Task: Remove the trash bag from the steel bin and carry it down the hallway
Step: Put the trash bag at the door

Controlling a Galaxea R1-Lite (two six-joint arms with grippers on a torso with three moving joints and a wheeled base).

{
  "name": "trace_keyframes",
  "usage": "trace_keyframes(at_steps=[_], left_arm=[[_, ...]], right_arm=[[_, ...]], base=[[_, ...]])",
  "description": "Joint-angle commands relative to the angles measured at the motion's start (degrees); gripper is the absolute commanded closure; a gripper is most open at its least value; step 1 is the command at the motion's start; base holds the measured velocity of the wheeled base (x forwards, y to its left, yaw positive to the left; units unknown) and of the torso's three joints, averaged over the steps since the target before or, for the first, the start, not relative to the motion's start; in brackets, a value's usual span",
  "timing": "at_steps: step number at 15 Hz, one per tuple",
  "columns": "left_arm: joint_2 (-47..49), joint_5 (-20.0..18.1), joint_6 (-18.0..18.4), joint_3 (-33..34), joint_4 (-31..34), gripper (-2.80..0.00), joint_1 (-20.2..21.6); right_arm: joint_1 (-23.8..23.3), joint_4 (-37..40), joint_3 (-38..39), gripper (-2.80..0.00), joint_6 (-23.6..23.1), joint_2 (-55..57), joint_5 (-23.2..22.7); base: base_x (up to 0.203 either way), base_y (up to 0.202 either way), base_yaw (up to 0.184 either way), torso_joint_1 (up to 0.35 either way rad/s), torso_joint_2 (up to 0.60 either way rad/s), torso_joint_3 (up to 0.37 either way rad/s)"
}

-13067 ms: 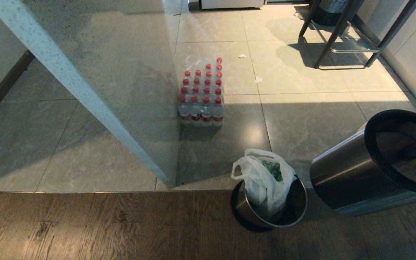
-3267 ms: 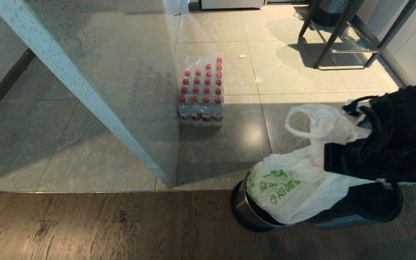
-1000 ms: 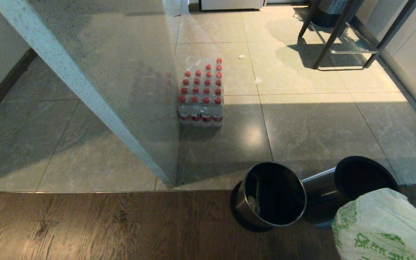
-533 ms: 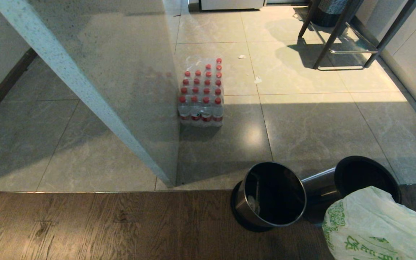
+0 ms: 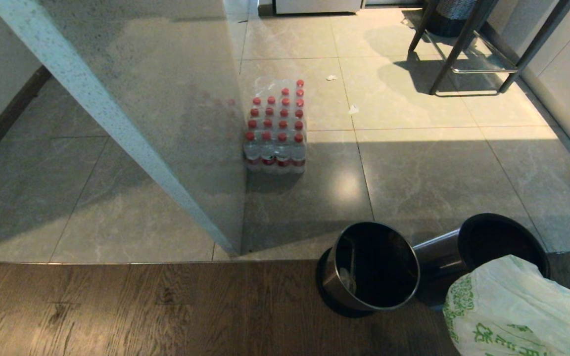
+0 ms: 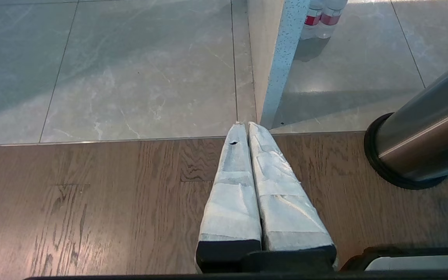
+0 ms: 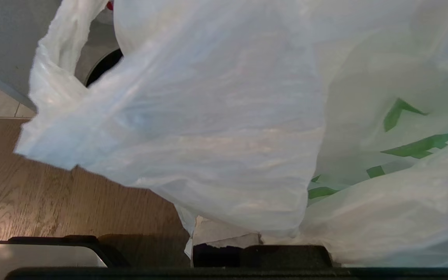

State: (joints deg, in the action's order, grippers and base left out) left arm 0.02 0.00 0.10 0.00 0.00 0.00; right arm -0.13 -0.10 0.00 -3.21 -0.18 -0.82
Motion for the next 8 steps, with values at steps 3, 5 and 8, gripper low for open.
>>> trace_keyframes(at_steps=[3,5,8], left_arm=[[0.06,0.0,-0.54,0.0,0.0,0.0,0.0],[0.06,0.0,-0.45,0.0,0.0,0.0,0.0],[0.06,0.0,-0.54,0.0,0.0,0.0,0.0]], right_arm=[[-0.04,0.01,0.0,0.0,-0.04,-2.11,0.03],[-0.02,0.01,0.0,0.0,-0.02,-2.11,0.03],[-0.04,0.01,0.0,0.0,-0.04,-2.11,0.0]], base=[[0.0,0.0,0.0,0.001,0.0,0.02],[0.0,0.0,0.0,0.005,0.0,0.143],[0.0,0.0,0.0,0.003,0.0,0.19]])
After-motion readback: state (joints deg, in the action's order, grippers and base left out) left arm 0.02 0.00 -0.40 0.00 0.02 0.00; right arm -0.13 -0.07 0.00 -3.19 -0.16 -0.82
